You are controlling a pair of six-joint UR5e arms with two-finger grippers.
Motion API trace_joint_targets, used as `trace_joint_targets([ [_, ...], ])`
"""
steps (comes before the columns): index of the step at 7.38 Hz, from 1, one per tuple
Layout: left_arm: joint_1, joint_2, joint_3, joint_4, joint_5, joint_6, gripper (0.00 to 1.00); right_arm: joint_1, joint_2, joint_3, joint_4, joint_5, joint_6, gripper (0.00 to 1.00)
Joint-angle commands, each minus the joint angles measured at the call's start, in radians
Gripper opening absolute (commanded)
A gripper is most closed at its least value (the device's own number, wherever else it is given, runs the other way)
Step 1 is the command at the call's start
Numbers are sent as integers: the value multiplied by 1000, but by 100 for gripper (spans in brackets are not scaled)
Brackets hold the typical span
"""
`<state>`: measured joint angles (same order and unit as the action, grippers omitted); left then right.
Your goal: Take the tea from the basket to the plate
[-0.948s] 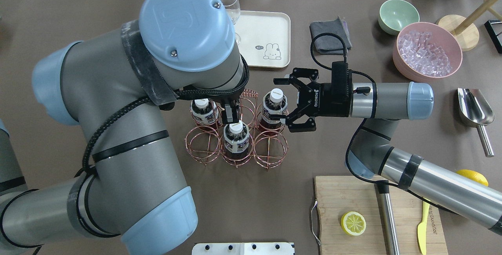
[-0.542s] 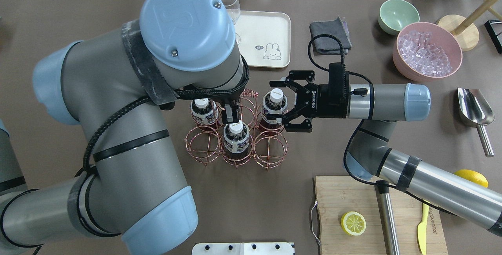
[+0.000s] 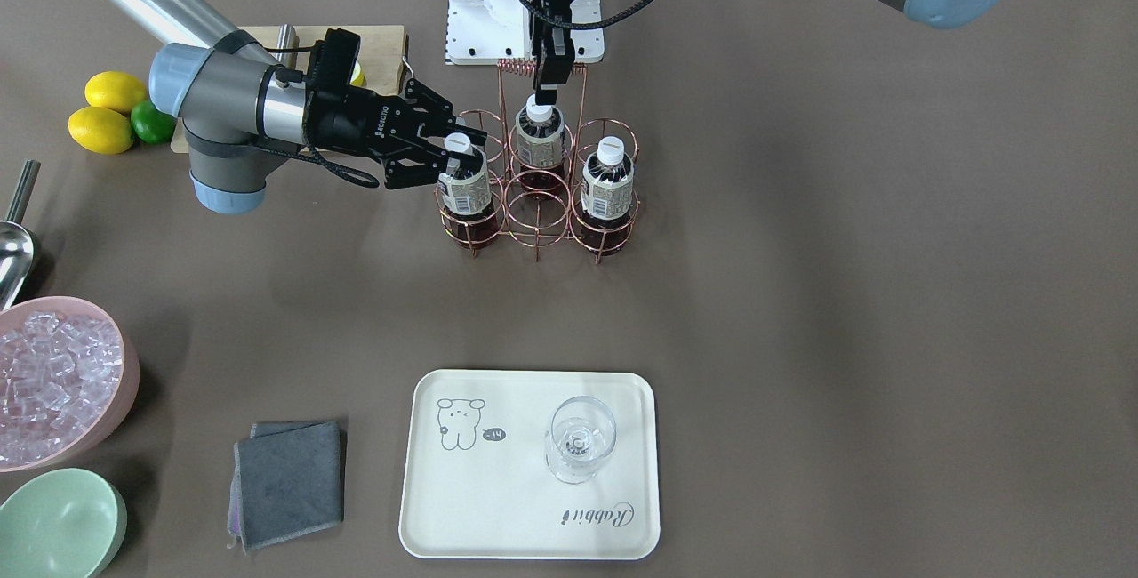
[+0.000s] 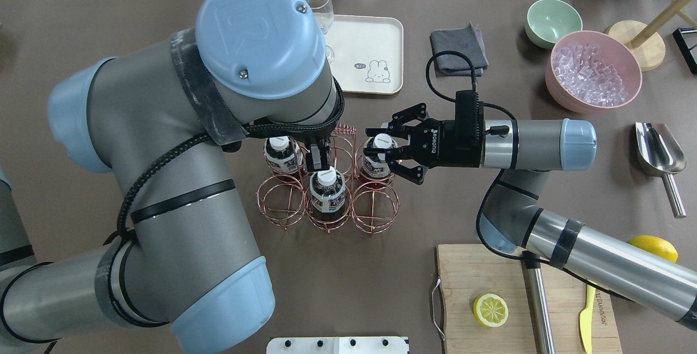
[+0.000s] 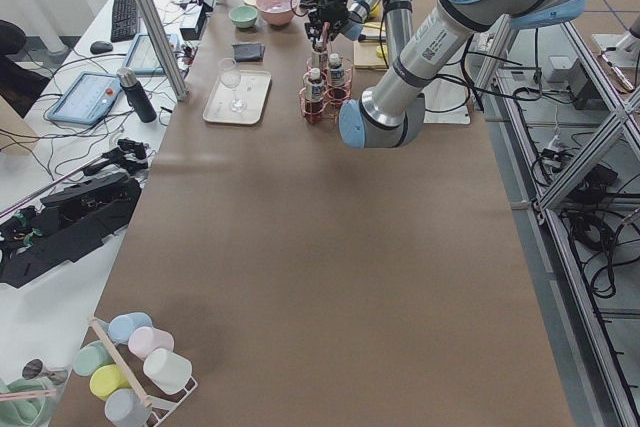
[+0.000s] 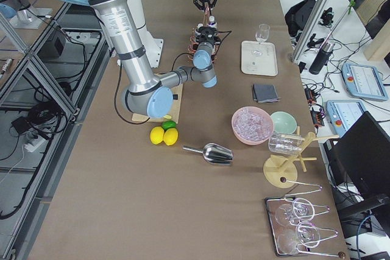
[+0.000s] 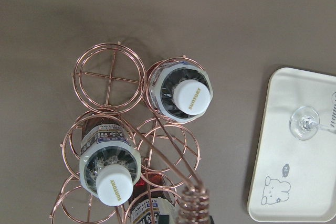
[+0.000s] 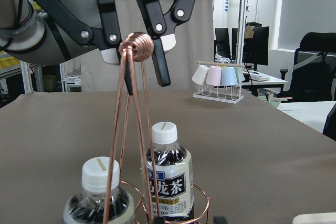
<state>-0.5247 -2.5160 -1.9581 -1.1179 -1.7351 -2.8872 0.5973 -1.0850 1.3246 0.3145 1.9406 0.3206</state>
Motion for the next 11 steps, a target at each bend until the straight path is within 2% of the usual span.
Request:
trace_joint_targets([
  [1, 0, -1, 5, 1, 0, 0, 0, 27, 2, 5, 0, 6, 9, 0],
  [3, 0, -1, 1, 9, -1, -1, 0, 44, 7, 31, -3, 4, 17, 0],
  [6, -3, -3, -5, 15, -3, -1, 0, 108, 16, 100, -38, 18, 149, 0],
  [9, -8, -7, -12, 33, -3, 0, 0, 220, 34, 168, -103, 56, 265, 0],
  [11, -9, -12, -13, 39, -4, -1, 0, 298, 66, 174, -158, 66, 299, 0],
])
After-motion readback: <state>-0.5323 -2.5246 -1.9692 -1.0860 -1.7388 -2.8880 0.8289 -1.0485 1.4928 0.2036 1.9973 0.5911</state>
